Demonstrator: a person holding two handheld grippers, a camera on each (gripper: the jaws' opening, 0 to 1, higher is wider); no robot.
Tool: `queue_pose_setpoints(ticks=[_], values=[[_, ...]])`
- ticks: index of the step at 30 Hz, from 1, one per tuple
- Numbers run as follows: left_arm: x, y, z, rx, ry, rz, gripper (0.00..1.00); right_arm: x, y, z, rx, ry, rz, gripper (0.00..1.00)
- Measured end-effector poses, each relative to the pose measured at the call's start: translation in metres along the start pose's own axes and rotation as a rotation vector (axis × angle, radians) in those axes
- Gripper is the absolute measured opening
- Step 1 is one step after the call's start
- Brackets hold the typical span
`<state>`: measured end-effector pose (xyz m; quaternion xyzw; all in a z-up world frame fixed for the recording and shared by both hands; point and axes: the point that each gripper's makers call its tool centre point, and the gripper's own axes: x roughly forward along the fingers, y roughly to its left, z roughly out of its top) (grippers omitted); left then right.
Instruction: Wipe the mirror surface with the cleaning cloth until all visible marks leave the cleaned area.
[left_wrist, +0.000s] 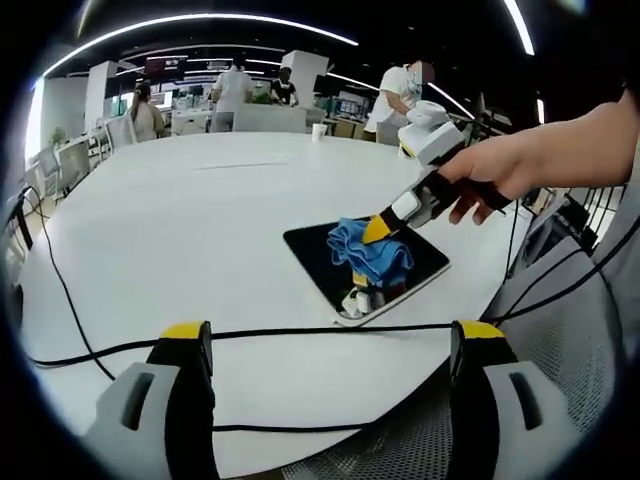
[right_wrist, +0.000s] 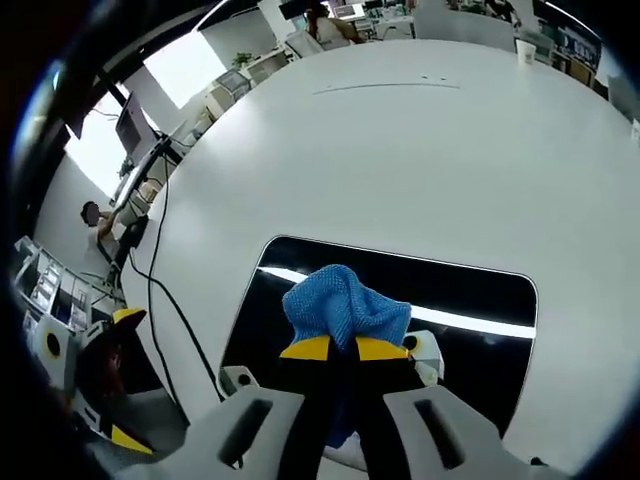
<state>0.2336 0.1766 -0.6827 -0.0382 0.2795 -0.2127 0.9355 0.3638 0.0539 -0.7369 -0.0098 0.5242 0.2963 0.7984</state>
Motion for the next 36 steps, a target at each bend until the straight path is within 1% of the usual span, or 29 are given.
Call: queue_pose_setpoints(ticks=[8, 26, 36], values=[[-0.002, -0.003, 0.004, -0.002, -0.02, 0.001, 0.99, -0.007, -0.014, -0.004, 0.014, -0.009, -0.011, 0.02], [-0.001, 0.0, 0.001, -0.002, -0.015, -0.003, 0.99, -0.025, -0.049, -0.014, 0.035, -0.017, -0.044, 0.02], [0.001, 0.0, 0.0, 0.0, -0.008, -0.008, 0.99, -0.033, -0.07, -0.019, 0.04, -0.007, -0.068, 0.02]])
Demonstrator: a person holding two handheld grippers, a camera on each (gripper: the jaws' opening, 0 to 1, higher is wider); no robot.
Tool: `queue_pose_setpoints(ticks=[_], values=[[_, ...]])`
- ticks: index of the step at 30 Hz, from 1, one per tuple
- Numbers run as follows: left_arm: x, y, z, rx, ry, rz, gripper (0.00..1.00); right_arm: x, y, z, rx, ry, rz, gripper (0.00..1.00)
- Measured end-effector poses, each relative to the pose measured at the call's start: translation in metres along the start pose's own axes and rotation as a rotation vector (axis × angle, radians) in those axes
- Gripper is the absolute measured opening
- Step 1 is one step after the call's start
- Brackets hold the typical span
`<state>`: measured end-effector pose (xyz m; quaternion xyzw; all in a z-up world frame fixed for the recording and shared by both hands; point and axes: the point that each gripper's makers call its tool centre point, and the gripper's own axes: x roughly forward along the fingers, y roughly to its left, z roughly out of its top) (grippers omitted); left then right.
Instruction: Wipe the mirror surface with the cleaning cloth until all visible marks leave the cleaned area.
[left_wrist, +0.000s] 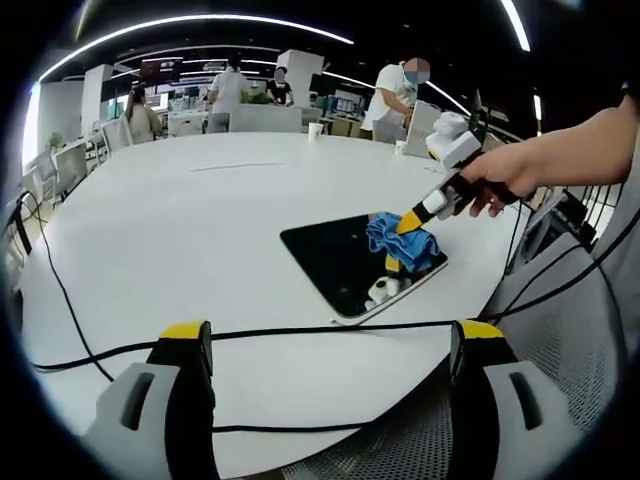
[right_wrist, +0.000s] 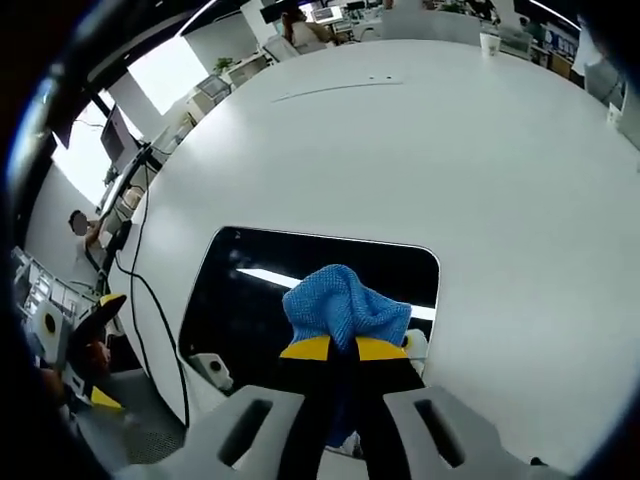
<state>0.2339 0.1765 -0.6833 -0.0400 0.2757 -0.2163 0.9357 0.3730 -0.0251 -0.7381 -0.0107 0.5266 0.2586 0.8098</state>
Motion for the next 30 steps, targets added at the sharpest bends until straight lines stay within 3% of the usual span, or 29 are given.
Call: queue_pose_setpoints(ticks=[30], values=[[0.0, 0.0, 0.001, -0.017, -0.004, 0.003, 0.99, -0.014, -0.035, -0.008, 0.038, 0.006, -0.058, 0.02]])
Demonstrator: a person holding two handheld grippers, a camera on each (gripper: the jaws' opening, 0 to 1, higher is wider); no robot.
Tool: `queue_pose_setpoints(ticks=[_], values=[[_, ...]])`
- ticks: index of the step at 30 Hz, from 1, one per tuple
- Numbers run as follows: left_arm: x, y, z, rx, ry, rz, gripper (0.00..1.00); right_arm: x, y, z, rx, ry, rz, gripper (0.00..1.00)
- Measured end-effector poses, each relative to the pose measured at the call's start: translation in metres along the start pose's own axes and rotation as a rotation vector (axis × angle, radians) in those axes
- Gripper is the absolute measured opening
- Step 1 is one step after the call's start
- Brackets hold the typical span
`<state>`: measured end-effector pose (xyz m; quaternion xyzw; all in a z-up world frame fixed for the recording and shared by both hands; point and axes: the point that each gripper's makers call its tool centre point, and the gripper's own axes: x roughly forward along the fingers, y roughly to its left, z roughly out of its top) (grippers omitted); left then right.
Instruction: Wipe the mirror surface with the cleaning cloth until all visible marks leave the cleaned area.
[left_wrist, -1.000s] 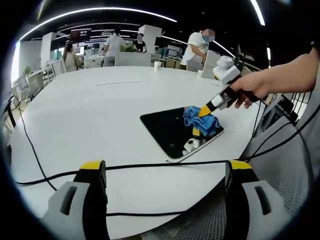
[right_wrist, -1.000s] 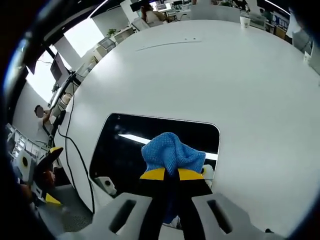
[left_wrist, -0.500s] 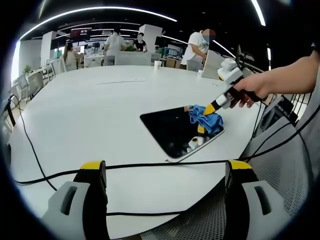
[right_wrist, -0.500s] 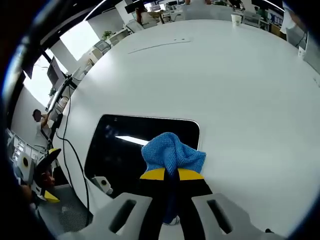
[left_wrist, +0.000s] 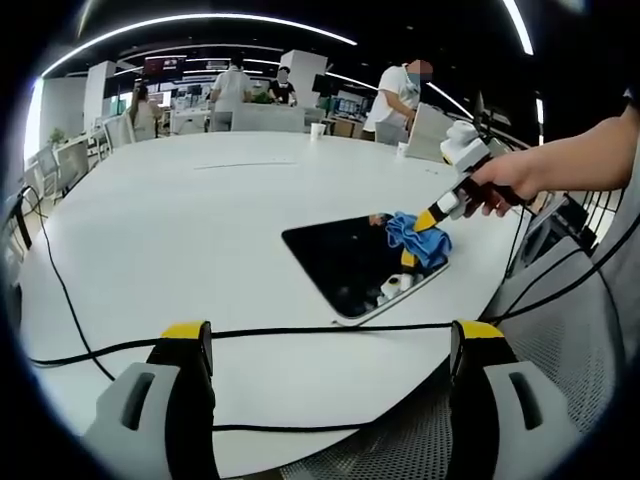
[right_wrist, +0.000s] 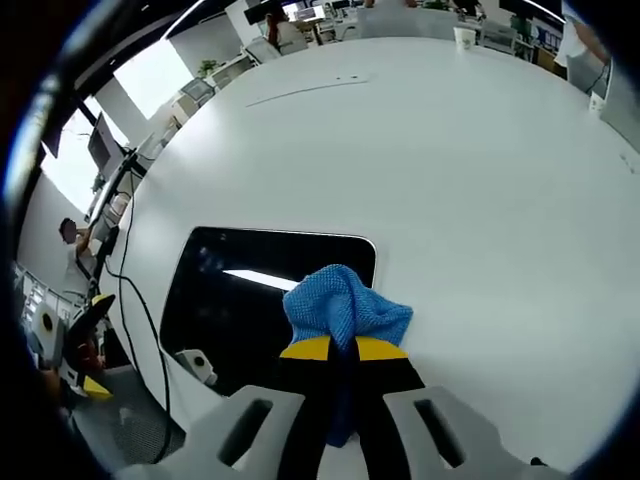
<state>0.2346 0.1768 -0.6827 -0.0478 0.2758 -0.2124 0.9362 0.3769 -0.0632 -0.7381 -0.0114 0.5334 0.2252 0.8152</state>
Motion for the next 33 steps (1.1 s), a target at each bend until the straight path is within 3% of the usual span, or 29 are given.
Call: queue_pose_setpoints(ticks=[11, 15, 20, 33], values=[[0.0, 0.001, 0.001, -0.006, -0.006, 0.004, 0.98, 0.0, 0.0, 0.0, -0.001, 0.001, -0.035, 0.02], [0.0, 0.002, 0.001, -0.009, -0.006, 0.007, 0.98, 0.0, 0.001, 0.0, -0.042, -0.002, -0.053, 0.01], [0.0, 0.001, 0.001, -0.003, -0.002, 0.005, 0.98, -0.001, 0.0, -0.001, 0.006, -0.017, -0.052, 0.01], [0.0, 0.0, 0.002, 0.003, -0.003, 0.0, 0.98, -0.007, 0.005, -0.016, 0.014, -0.038, -0.066, 0.01]])
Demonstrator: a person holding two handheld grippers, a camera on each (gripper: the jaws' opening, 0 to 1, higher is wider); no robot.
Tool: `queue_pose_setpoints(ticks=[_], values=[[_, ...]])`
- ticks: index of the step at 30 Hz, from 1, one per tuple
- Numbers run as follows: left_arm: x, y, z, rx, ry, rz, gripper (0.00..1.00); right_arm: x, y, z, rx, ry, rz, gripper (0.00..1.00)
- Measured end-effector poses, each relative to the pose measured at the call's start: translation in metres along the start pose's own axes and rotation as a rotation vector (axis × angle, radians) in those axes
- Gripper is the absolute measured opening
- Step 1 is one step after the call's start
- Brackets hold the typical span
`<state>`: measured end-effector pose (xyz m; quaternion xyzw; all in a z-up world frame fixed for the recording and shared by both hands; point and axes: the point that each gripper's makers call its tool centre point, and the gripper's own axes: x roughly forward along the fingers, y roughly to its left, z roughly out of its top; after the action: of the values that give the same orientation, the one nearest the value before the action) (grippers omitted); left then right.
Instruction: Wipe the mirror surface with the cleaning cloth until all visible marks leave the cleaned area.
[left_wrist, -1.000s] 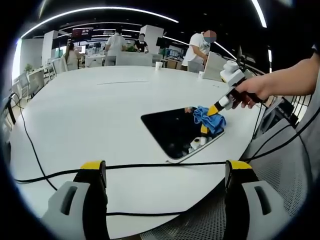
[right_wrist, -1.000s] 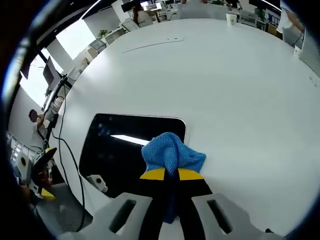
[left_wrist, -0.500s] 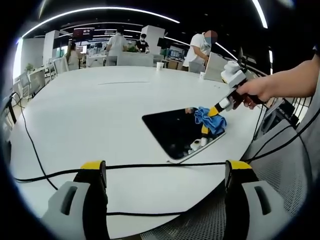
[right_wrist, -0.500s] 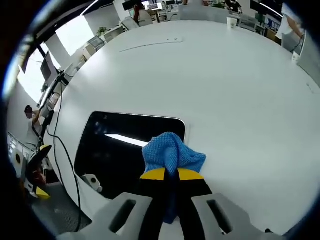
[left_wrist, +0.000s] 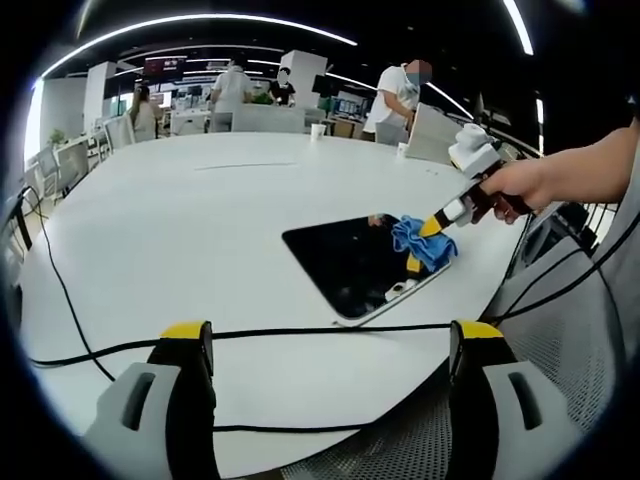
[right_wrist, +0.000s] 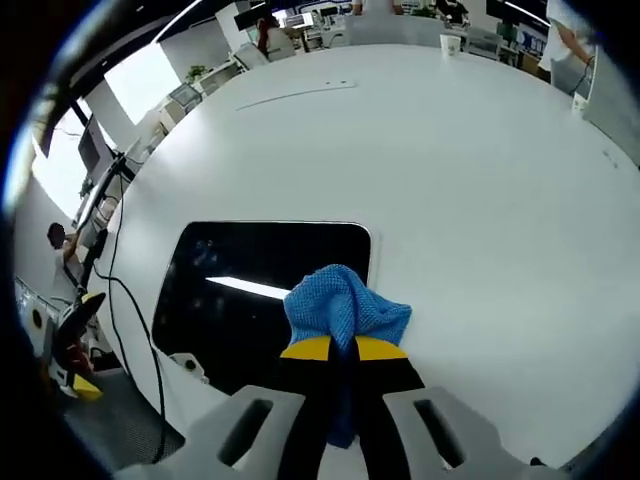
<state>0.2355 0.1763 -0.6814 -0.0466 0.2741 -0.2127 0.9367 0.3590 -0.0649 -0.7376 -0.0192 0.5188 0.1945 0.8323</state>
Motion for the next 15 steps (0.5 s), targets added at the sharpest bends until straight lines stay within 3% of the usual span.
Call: queue_pose_setpoints(ticks=[15], values=[[-0.001, -0.001, 0.002, 0.009, -0.01, -0.005, 0.98, -0.012, 0.004, -0.027, 0.015, 0.01, -0.004, 0.02]])
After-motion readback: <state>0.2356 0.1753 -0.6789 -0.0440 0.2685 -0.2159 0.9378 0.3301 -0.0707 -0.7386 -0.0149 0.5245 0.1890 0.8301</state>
